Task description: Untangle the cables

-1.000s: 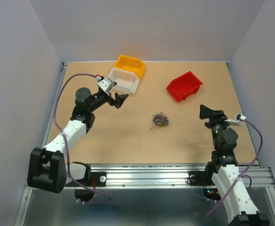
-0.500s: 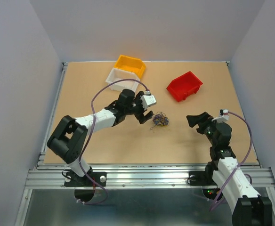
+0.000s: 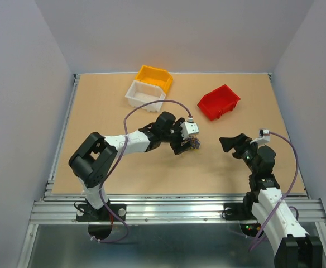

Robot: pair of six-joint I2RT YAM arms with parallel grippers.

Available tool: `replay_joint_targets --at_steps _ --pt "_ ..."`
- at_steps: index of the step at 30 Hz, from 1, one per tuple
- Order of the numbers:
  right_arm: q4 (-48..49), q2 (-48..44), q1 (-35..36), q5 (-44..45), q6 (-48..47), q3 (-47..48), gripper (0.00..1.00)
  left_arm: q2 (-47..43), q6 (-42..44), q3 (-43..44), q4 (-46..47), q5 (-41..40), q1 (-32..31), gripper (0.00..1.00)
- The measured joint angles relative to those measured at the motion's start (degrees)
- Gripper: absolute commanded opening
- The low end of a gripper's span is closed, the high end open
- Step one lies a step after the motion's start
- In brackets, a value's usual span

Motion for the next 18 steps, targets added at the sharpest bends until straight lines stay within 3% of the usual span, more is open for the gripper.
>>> replay_joint_targets --at_steps 1,4,5,8,9,11,18 --pt "0.02 0.0 0.0 -0.07 0.0 0.0 0.98 0.31 0.0 0.09 0.0 0.13 -0.52 0.86" --pt "0.02 -0.04 0.0 -0.11 0.0 -0.04 0.97 1.97 0.04 1.03 -0.07 0.15 -1.42 0.63" --pt "0.07 -0.13 0.0 -0.13 0.0 -0.13 0.96 2.97 0.04 1.79 -0.22 -0.22 -1.81 0.48" --pt "0.28 -0.44 0.0 -0.46 0.0 -0.7 0.94 6.1 -0.2 4.28 -0.87 -1.07 -2.25 0.28" --pt "0.26 -0.44 0.0 -0.7 0.0 -0.81 0.94 6.71 0.11 4.76 -1.11 -1.36 -2.34 0.15" --pt "0.44 -0.44 0.0 -1.31 -0.02 -0.85 0.93 6.88 0.76 4.92 -1.73 -1.46 -2.36 0.0" --pt "5.49 0.9 0.0 -7.34 -0.55 -3.56 0.86 1.03 2.19 1.53 -2.01 1.79 -2.34 0.0"
